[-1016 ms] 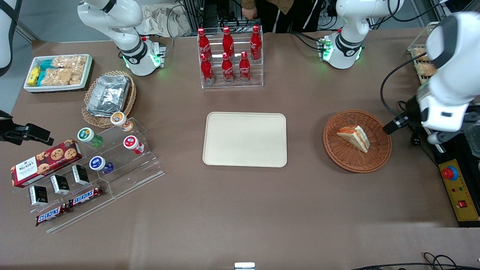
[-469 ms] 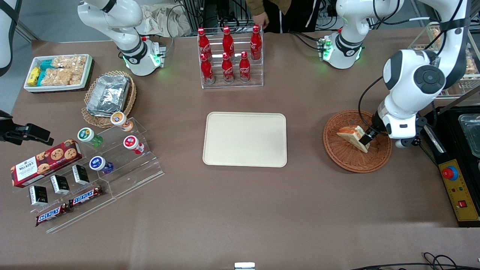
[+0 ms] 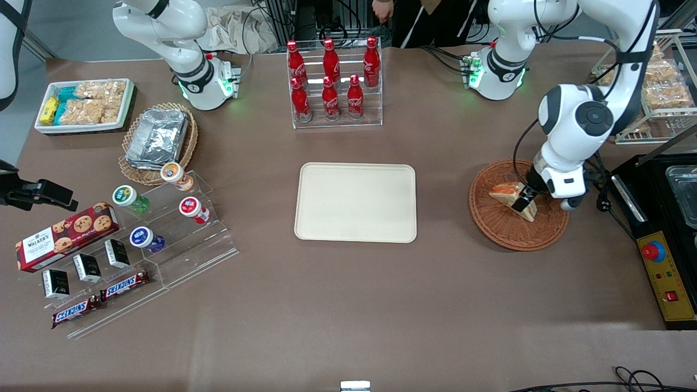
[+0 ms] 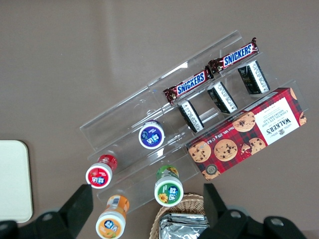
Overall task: Place sandwich from basket to tray
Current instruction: 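Lower the left gripper and close it on the wrapped sandwich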
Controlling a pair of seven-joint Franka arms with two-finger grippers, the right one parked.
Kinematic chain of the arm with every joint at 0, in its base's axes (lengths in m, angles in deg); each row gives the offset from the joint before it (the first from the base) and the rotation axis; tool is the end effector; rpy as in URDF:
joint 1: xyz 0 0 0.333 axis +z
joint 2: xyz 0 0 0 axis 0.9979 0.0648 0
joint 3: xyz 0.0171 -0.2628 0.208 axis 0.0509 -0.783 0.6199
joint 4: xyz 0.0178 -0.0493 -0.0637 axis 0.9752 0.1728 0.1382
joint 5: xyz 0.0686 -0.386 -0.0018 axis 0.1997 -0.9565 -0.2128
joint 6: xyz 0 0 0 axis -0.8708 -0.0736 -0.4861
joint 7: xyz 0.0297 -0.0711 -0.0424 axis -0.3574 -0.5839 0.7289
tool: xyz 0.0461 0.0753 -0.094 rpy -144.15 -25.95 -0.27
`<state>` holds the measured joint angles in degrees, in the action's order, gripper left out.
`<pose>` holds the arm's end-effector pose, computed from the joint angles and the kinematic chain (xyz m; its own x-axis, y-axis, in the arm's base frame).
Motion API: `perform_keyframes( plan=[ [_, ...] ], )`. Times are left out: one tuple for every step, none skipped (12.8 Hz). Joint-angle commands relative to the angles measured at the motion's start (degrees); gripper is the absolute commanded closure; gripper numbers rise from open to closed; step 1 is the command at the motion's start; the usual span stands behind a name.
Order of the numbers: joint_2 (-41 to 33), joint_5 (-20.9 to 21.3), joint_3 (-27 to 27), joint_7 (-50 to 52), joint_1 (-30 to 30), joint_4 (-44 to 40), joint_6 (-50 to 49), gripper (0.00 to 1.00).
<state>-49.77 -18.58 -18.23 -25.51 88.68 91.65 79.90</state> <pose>0.4804 -0.0488 0.2811 0.6298 0.7731 0.0747 0.7698 -0.6341 0.0724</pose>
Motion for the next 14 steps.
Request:
perform_keyframes(
  plan=[
    [2.11,0.75,-0.01,1.39,0.06,1.77,4.26,0.00],
    [2.64,0.84,-0.01,1.30,0.06,1.78,4.27,0.02],
    [2.73,0.84,-0.01,1.30,0.06,1.78,4.27,0.28],
    [2.74,0.84,0.08,1.13,0.06,1.95,4.27,0.66],
    [2.56,0.84,0.08,0.87,0.06,1.95,4.27,1.00],
    [2.12,0.84,0.17,0.60,0.15,1.78,4.18,1.00],
    [1.60,0.84,0.17,0.34,0.15,1.25,3.57,1.00],
    [0.20,0.84,0.17,-0.01,0.06,0.90,2.26,1.00],
    [-1.47,1.02,0.08,-2.10,0.06,-0.15,-1.50,1.00],
    [-3.48,1.02,0.08,-4.65,0.06,-1.81,-6.49,1.00],
    [-5.42,1.02,-0.18,-6.24,-0.20,-4.26,-11.50,1.00],
    [-6.66,1.10,-0.62,-6.78,-0.64,-6.64,-15.73,1.00],
    [-6.93,1.11,-2.62,-6.70,-0.82,-9.53,-18.90,1.00],
    [-6.76,1.11,-5.43,-6.78,-0.82,-12.78,-21.98,1.00]
  ],
)
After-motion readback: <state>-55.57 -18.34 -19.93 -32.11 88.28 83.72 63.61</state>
